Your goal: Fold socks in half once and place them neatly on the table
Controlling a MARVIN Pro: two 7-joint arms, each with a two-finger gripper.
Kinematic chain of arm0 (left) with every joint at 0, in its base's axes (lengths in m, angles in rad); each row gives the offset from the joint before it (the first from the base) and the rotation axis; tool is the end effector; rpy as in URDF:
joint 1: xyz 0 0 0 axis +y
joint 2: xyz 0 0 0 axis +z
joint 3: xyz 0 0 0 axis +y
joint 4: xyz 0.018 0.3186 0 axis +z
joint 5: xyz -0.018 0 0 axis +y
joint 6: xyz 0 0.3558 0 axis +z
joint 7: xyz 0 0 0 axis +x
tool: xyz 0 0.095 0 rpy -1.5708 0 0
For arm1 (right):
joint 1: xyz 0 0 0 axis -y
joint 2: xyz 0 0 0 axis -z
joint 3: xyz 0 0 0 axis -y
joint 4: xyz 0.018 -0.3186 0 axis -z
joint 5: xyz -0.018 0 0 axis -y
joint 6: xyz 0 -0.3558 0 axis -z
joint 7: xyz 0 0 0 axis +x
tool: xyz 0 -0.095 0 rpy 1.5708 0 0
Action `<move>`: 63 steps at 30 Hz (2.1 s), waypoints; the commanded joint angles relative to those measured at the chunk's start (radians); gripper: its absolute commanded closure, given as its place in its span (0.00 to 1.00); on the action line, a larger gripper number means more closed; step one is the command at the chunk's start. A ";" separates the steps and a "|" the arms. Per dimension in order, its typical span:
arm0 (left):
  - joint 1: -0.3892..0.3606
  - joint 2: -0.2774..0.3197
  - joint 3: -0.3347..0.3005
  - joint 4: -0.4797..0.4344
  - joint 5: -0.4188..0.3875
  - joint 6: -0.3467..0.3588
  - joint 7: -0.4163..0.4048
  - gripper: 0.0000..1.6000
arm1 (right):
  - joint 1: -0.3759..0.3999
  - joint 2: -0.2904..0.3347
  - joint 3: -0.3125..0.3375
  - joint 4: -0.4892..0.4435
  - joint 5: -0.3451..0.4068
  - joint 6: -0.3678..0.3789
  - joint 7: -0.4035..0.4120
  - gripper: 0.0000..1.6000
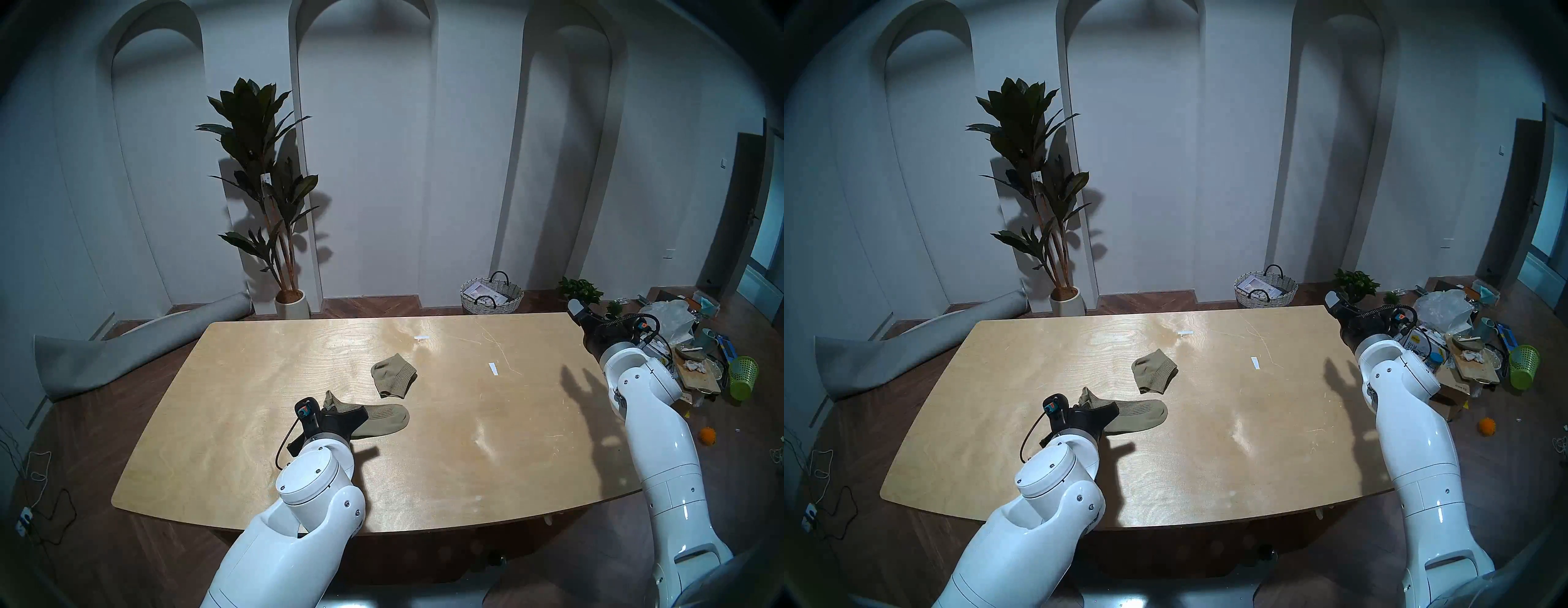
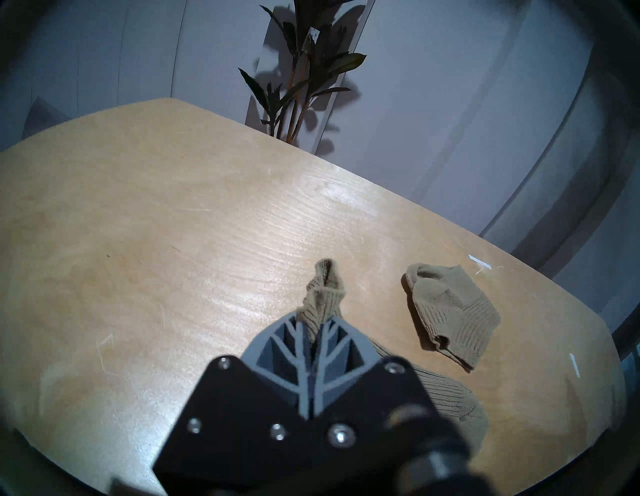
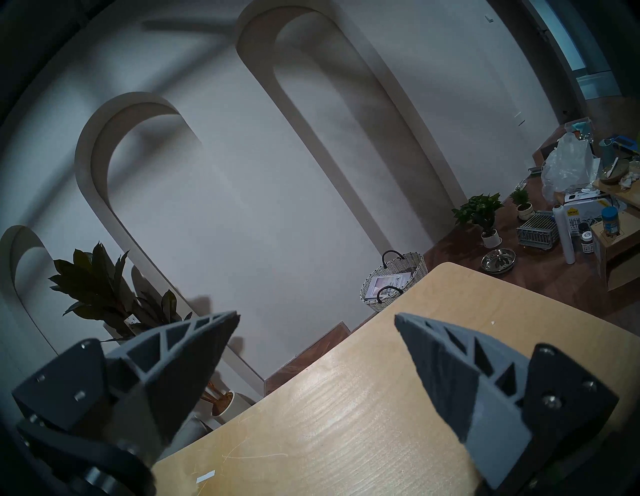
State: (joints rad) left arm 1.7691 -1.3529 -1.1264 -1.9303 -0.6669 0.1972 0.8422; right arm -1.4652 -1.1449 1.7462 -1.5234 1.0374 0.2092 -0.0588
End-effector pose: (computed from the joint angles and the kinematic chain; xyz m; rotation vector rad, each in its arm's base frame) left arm 0.3527 -0.0884 -0.3401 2.5246 0.6764 1.6071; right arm 0.4901 -0.2151 -0.2614 -1.9336 0.7424 -1.8640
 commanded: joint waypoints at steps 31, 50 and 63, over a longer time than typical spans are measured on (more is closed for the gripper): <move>-0.227 -0.038 0.274 0.144 0.379 0.198 0.208 1.00 | 0.083 -0.026 -0.038 0.084 -0.030 -0.022 0.023 0.00; -0.273 -0.047 0.352 0.201 0.366 0.294 0.162 1.00 | 0.091 -0.029 -0.032 0.113 -0.032 -0.033 0.045 0.00; -0.316 -0.055 0.410 0.253 0.355 0.323 0.148 1.00 | 0.102 -0.019 -0.018 0.146 -0.032 -0.036 0.065 0.00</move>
State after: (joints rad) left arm 1.4976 -1.3960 -0.7361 -1.6922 -0.3027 0.5100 0.9906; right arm -1.3870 -1.1750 1.7182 -1.3785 1.0029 0.1842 -0.0113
